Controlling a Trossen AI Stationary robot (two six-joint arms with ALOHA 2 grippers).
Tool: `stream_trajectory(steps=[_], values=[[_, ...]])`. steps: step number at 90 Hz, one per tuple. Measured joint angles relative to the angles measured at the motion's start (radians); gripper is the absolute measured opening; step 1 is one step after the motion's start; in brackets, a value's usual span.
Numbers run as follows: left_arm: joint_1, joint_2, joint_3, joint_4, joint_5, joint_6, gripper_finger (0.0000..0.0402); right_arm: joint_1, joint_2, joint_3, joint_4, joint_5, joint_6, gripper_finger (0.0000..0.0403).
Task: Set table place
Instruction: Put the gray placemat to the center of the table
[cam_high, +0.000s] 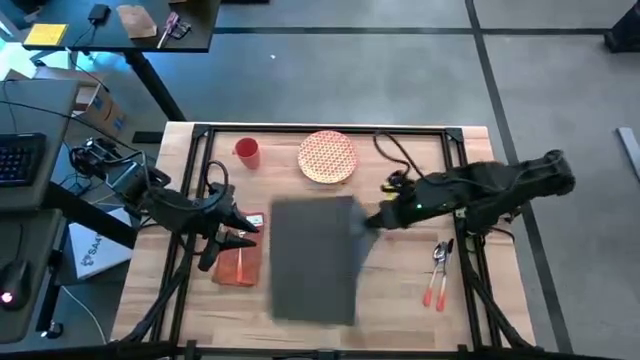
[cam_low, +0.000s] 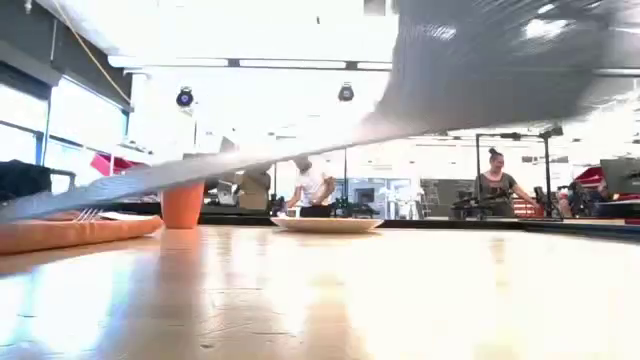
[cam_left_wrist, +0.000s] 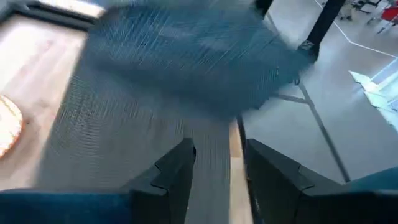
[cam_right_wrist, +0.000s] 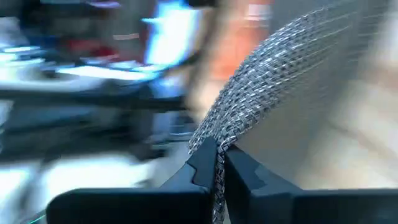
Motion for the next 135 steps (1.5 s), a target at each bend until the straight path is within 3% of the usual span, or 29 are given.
stream_trajectory(steps=[14, 24, 35, 49, 67, 91, 103, 119, 135], values=[[0.001, 0.01, -0.007, 0.013, -0.044, 0.007, 0.0131, -0.036, -0.019, 0.0, -0.441, -0.042, -0.067, 0.0], [0.001, 0.03, -0.021, 0.039, -0.057, 0.004, 0.0131, -0.089, -0.009, -0.048, -0.521, -0.068, -0.229, 0.0], [0.01, 0.056, -0.029, 0.085, -0.058, 0.003, 0.0131, -0.166, -0.007, -0.16, -0.427, -0.208, -0.391, 0.0], [0.046, 0.096, -0.029, 0.126, -0.057, -0.035, 0.0131, -0.211, -0.005, -0.314, -0.159, -0.369, -0.57, 0.0], [0.142, 0.173, -0.029, 0.186, -0.01, -0.04, 0.0131, -0.217, -0.005, -0.408, 0.124, -0.534, -0.639, 0.0], [0.361, 0.501, -0.03, 0.249, 0.272, 0.113, 0.0095, -0.118, -0.01, -0.374, 0.024, -0.555, -0.646, 0.0], [0.435, 0.706, -0.031, 0.277, 0.321, 0.12, 0.0062, -0.064, -0.01, -0.372, -0.035, -0.558, -0.638, 0.0], [0.485, 0.923, -0.031, 0.297, 0.35, 0.096, 0.0018, -0.019, -0.01, -0.372, -0.111, -0.545, -0.637, 0.0], [0.472, 1.015, -0.022, 0.261, 0.51, -0.001, 0.0003, -0.003, -0.01, -0.372, -0.148, -0.429, -0.637, 0.0]])
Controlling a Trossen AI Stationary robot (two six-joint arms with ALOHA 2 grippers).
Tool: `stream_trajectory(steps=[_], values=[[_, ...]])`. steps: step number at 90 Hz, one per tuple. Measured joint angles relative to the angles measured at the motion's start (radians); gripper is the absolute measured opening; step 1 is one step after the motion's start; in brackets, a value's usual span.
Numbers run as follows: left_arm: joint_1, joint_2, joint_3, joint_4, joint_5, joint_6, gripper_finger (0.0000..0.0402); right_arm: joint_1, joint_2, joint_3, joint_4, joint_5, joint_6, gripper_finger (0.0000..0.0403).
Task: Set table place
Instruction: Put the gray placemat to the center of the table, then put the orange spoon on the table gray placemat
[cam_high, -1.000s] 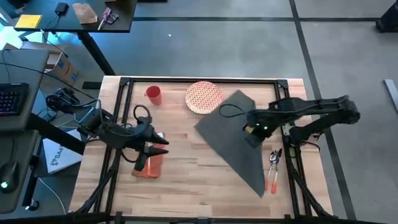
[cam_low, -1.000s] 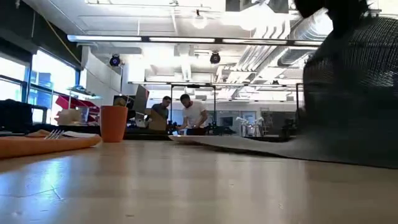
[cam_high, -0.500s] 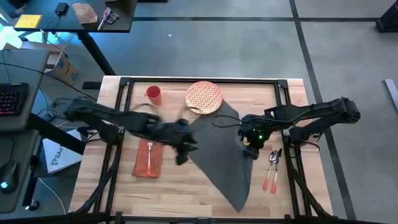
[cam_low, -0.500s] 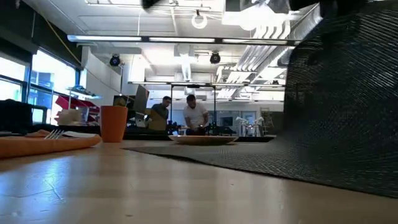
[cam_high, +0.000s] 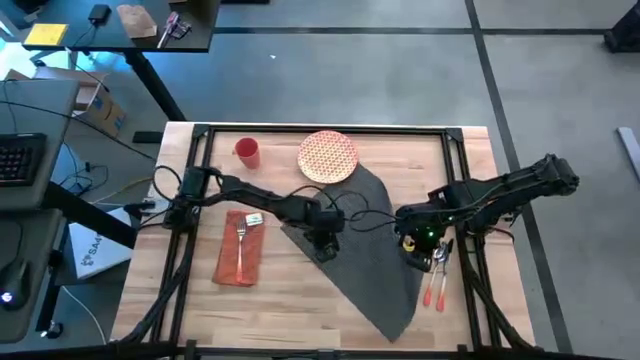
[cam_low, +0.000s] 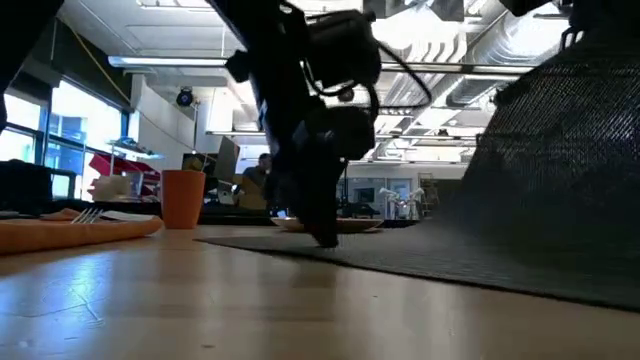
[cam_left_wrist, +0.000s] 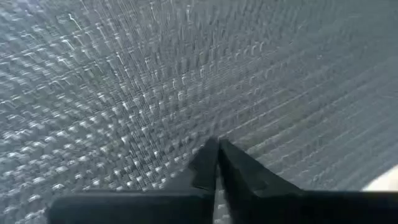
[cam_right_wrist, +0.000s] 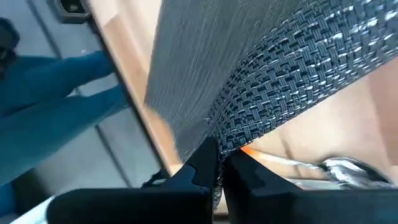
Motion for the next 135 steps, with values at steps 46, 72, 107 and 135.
stream_trajectory(steps=[46, 72, 107, 135], values=[[-0.168, -0.11, -0.013, -0.113, 0.064, -0.379, 0.0, -0.147, 0.002, -0.001, -0.177, 0.474, -0.121, 0.0], [-0.159, -0.145, -0.012, -0.109, 0.067, -0.396, 0.0, -0.161, 0.003, -0.04, -0.053, 0.364, -0.243, 0.0009], [-0.169, -0.118, -0.132, -0.08, 0.107, -0.398, 0.0, -0.155, -0.074, -0.083, -0.154, 0.383, -0.14, 0.0168], [-0.275, -0.116, -0.157, -0.098, 0.15, -0.465, 0.0, -0.097, -0.177, -0.083, -0.141, 0.453, 0.027, 0.0223]])
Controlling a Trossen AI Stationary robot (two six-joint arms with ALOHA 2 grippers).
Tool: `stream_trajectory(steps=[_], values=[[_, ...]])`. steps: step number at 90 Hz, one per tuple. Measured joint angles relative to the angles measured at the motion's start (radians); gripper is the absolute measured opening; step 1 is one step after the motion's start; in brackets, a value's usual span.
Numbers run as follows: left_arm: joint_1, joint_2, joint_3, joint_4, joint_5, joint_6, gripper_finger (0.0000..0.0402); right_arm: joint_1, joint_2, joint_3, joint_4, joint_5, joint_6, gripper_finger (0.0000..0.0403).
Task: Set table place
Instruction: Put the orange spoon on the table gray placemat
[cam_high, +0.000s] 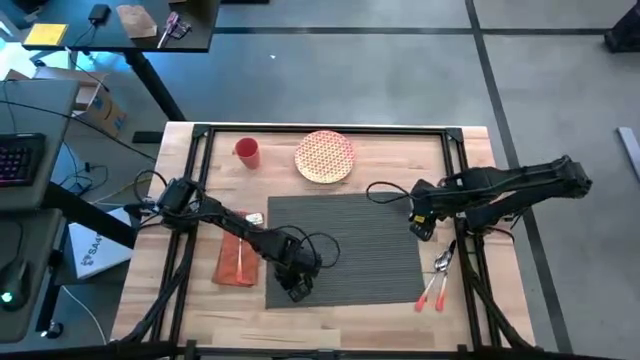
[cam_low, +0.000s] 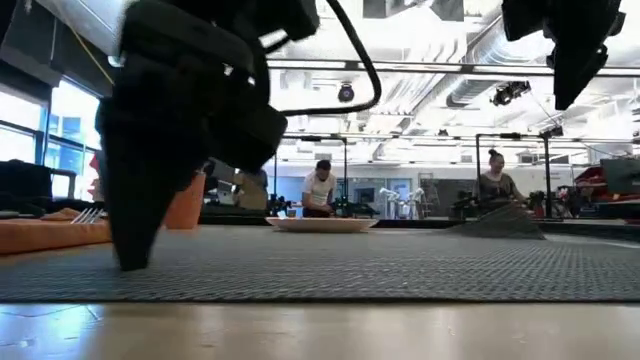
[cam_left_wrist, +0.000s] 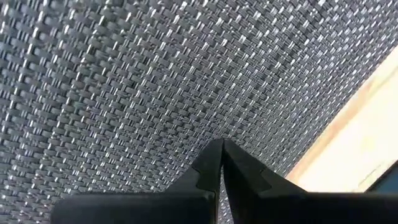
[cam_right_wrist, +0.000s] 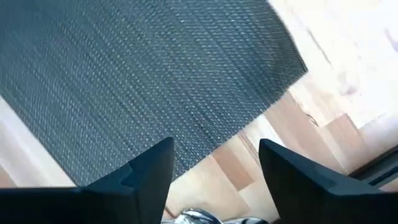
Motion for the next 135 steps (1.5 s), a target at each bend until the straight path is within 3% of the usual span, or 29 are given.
stream_trajectory(steps=[12, 23, 39, 53, 63, 80, 101, 115, 135], values=[[-0.009, -0.023, -0.001, -0.088, -0.017, -0.03, 0.0, 0.031, 0.003, -0.002, 0.042, 0.009, 0.038, 0.0223], [0.007, -0.082, -0.011, -0.18, -0.097, -0.045, 0.0, 0.05, 0.003, -0.002, 0.109, 0.01, 0.044, 0.0223], [0.048, -0.188, -0.006, -0.13, -0.175, -0.069, 0.0, 0.081, 0.003, -0.002, 0.14, -0.006, 0.15, 0.0224], [0.106, -0.199, -0.008, -0.042, -0.221, -0.054, 0.0, 0.159, 0.008, -0.002, 0.139, -0.05, 0.377, 0.0224], [0.161, -0.172, -0.007, 0.011, -0.196, -0.003, 0.0, 0.241, 0.034, -0.002, 0.131, -0.099, 0.595, 0.0224], [0.233, -0.156, -0.005, 0.061, -0.132, 0.13, 0.0, 0.387, 0.139, -0.002, 0.124, -0.268, 0.947, 0.0219], [0.256, -0.16, -0.006, 0.067, -0.144, 0.31, 0.0, 0.512, 0.276, -0.006, 0.167, -0.361, 1.189, 0.02], [0.273, -0.133, -0.047, 0.066, -0.14, 0.445, 0.0, 0.535, 0.28, -0.14, 0.334, -0.353, 1.338, 0.0184], [0.304, -0.111, -0.128, 0.081, -0.073, 0.453, 0.0, 0.533, 0.266, -0.381, 0.603, -0.352, 1.525, 0.0167]])
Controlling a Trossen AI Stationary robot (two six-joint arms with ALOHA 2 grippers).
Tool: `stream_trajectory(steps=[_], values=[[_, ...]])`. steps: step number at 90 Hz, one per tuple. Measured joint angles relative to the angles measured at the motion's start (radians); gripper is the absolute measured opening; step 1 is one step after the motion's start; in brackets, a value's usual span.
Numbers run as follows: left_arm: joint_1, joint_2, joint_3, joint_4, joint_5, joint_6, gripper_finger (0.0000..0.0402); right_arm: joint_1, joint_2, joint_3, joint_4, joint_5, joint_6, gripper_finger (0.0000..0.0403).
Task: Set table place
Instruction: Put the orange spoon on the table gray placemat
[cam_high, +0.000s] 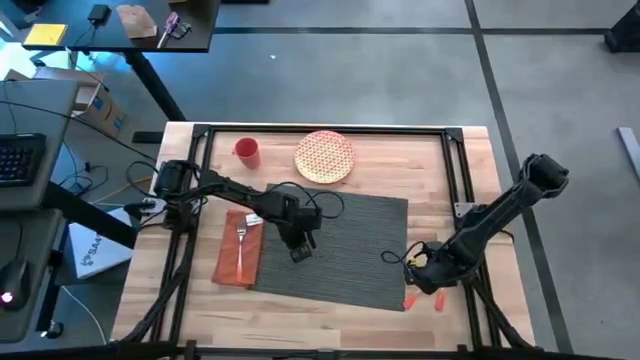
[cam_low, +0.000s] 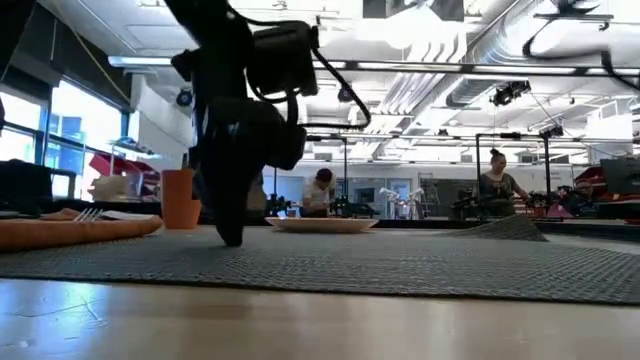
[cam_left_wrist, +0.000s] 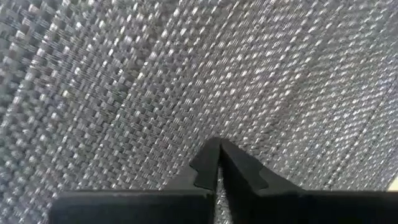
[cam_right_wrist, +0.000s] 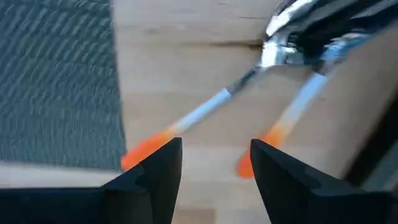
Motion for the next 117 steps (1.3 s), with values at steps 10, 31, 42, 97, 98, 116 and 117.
stream_trajectory(steps=[10, 31, 42, 97, 98, 116, 117], values=[[-0.008, -0.003, -0.019, 0.009, -0.005, -0.026, 0.0, -0.013, 0.005, -0.064, 0.073, -0.001, 0.002, 0.0148], [-0.037, -0.002, -0.027, 0.062, 0.0, -0.13, 0.0, -0.026, 0.002, -0.118, 0.093, -0.002, -0.015, 0.006], [-0.059, 0.001, -0.028, 0.117, 0.007, -0.159, 0.0, -0.026, 0.002, -0.106, 0.098, 0.02, -0.047, 0.0008], [-0.076, 0.002, -0.029, 0.194, -0.036, -0.212, 0.0, -0.281, 0.058, 0.133, 0.085, 0.236, -0.263, 0.0], [-0.076, 0.002, -0.029, 0.197, -0.037, -0.214, 0.0, -0.29, 0.064, 0.132, 0.087, 0.234, -0.272, 0.0], [-0.076, -0.01, -0.031, 0.218, -0.045, -0.229, 0.0, -0.422, 0.164, 0.132, 0.165, 0.167, -0.422, 0.0], [-0.076, -0.011, -0.031, 0.216, -0.046, -0.229, 0.0, -0.428, 0.169, 0.132, 0.169, 0.161, -0.431, 0.0]])
